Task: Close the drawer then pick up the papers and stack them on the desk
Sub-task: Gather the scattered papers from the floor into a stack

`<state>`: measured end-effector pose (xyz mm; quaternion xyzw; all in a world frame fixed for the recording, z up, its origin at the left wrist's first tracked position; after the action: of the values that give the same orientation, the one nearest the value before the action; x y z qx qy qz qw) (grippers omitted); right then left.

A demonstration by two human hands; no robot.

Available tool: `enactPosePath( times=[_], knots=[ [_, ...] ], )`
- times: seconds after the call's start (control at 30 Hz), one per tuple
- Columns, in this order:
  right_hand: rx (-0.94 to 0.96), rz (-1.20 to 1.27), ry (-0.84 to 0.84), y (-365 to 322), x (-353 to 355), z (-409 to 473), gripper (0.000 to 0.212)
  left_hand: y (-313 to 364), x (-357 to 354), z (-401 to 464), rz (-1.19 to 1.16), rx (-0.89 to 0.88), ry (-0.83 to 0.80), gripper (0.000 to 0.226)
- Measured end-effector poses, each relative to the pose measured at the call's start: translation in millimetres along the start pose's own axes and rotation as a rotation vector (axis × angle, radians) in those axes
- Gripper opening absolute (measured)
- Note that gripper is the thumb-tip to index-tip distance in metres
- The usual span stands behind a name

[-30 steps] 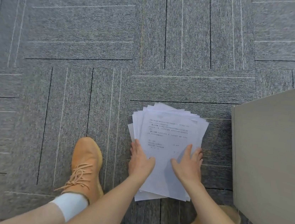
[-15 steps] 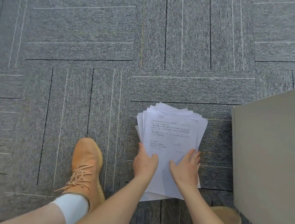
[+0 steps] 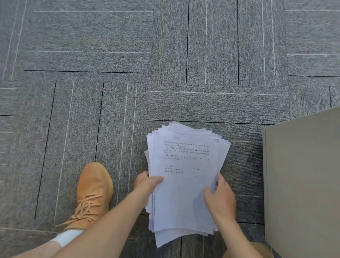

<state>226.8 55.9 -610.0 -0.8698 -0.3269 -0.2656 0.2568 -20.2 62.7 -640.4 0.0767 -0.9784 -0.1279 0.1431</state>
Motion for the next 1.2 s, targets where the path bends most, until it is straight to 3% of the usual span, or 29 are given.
enactPosePath(
  times=[0.17,0.27,0.4,0.57,0.73,1.0,1.2],
  knots=[
    [-0.034,0.112,0.039,-7,-4,-3,0.05,-6,-2,-5,-0.153,0.083,-0.066,0.036],
    [-0.071,0.048,0.073,-3,-7,-6,0.058,-17,-7,-6,-0.234,0.203,-0.137,0.045],
    [-0.062,-0.024,0.0,-5,-10,-11,0.054,-25,-10,-12,-0.229,0.269,-0.208,0.037],
    [-0.11,0.153,-0.025,3,11,-1,0.052,-18,-9,-15,-0.136,0.234,-0.303,0.034],
    [-0.215,0.283,-0.194,5,24,4,0.014,10,1,-25,-0.101,0.129,-0.34,0.035],
    [-0.033,0.421,-0.134,-70,97,-33,0.024,98,29,-100,-0.156,-0.123,-0.289,0.05],
    [0.134,0.612,0.029,-139,210,-124,0.017,191,64,-242,-0.079,-0.418,-0.372,0.046]
  ],
)
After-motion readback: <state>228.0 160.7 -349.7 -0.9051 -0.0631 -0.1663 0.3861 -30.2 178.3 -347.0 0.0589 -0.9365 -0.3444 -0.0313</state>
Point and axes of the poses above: each hand's wrist, its own z-axis towards the middle knuckle, its own x-axis out of the back of the hand, y = z × x, the point moved 7 cm from there along z, towards the middle knuckle, and after that the axes turned 7 degrees about -z, right-handed, at the moved point
